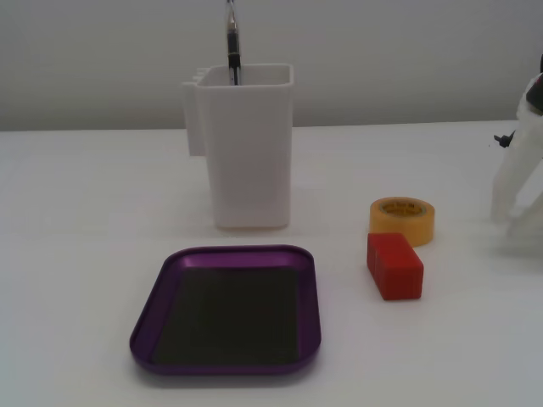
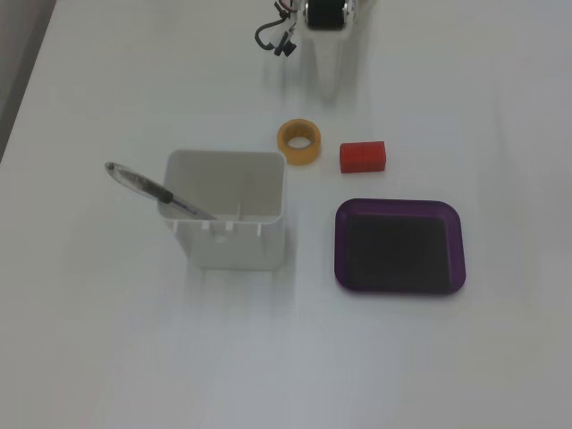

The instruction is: Grab up the yellow tape and put it in the box.

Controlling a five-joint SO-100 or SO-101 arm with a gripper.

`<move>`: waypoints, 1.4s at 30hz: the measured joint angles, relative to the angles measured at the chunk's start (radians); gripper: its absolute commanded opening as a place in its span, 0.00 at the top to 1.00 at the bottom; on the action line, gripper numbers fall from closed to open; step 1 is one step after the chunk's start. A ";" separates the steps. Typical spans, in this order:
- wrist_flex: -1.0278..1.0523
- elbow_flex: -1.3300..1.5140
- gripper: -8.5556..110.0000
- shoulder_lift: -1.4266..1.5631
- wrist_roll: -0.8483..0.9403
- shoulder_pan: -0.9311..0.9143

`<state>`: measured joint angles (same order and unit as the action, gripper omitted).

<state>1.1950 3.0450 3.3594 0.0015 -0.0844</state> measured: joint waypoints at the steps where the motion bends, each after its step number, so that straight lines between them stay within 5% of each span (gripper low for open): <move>1: 0.000 0.000 0.93 0.000 0.000 0.000; 23: -0.104 -0.026 0.93 0.000 0.003 -0.009; 33: -0.129 -0.097 0.85 -0.015 0.003 -0.031; 42: -0.135 -0.328 0.79 -0.492 0.003 -0.107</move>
<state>1.0600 2.7167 2.8670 0.0046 -0.1917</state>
